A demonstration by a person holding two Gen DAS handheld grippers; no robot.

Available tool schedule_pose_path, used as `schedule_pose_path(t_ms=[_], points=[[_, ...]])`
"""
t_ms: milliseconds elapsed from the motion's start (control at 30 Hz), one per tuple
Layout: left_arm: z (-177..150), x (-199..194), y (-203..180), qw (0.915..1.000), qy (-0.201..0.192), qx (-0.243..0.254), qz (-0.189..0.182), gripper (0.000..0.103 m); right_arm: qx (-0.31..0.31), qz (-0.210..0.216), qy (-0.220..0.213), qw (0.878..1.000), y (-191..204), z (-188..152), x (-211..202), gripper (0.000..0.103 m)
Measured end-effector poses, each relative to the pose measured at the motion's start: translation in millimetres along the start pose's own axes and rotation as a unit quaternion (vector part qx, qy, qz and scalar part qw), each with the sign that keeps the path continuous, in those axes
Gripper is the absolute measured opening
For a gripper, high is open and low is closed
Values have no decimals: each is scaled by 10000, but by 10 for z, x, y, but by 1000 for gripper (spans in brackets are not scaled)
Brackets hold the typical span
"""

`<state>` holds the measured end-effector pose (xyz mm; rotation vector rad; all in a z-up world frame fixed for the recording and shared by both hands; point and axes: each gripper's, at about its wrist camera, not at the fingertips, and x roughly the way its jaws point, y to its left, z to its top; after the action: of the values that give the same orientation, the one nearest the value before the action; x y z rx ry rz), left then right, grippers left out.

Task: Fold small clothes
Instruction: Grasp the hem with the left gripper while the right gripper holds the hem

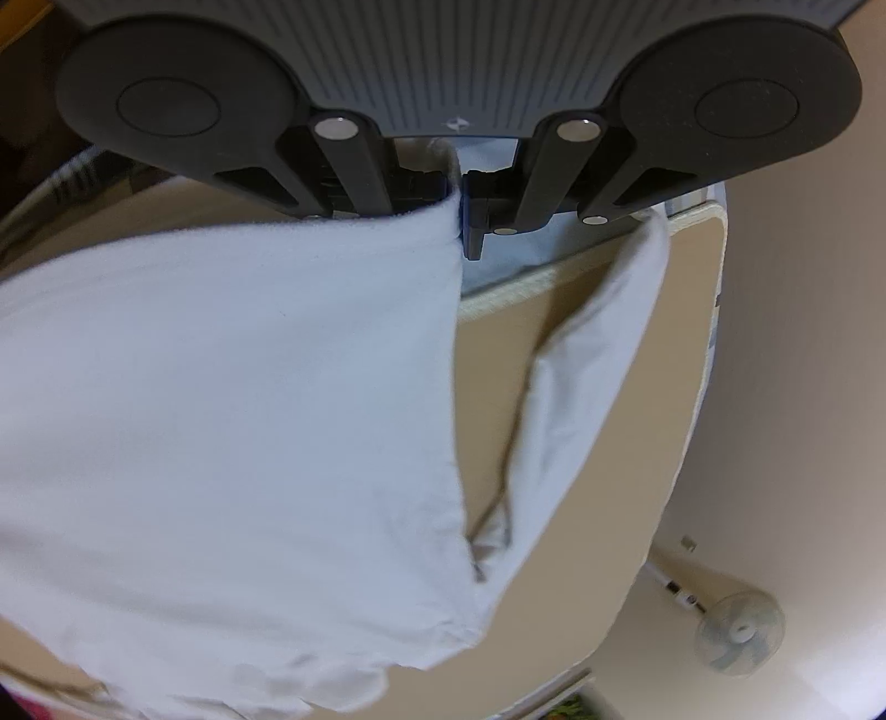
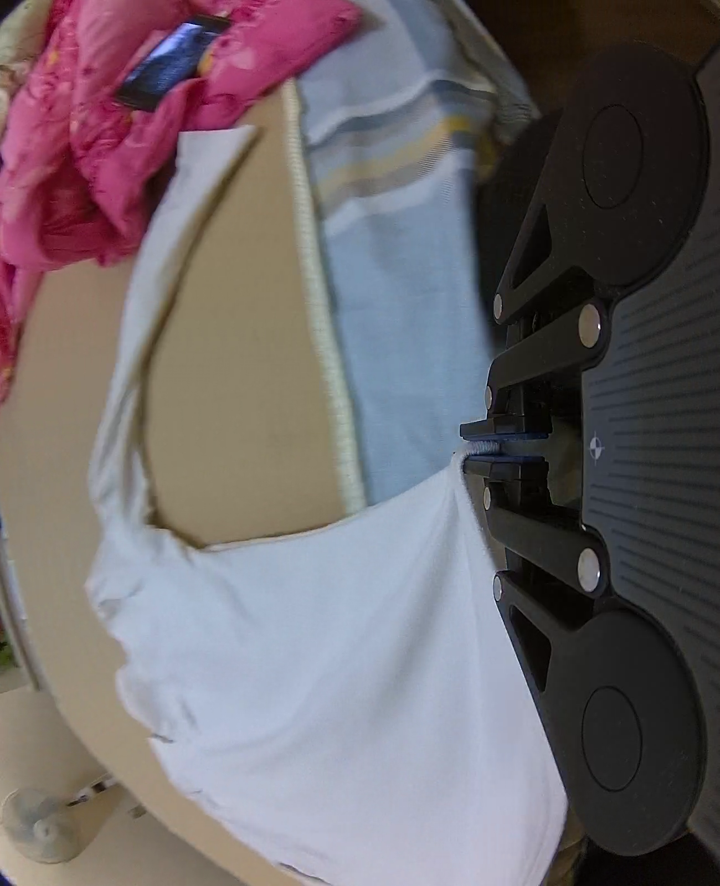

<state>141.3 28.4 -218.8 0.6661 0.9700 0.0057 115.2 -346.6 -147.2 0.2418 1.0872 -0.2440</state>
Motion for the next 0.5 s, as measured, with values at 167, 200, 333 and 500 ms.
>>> schedule_pose_path(t_ms=[167, 200, 333, 500], points=[[-41, 38, 31, 10000, -25, 69, 29, 5, -228, -26, -85, 9997, 65, -37, -125, 4], [-54, 25, 22, 10000, -59, 63, 36, 5, -307, -29, -147, 9994, 83, -38, -163, 4], [-147, 8, -40, 9998, 126, 112, 131, 40, -453, -74, 45, 9989, 88, -95, -66, 4], [-296, -16, 36, 9987, 350, 162, 328, 86, -233, 141, 730, 9970, -15, -202, -23, 22]])
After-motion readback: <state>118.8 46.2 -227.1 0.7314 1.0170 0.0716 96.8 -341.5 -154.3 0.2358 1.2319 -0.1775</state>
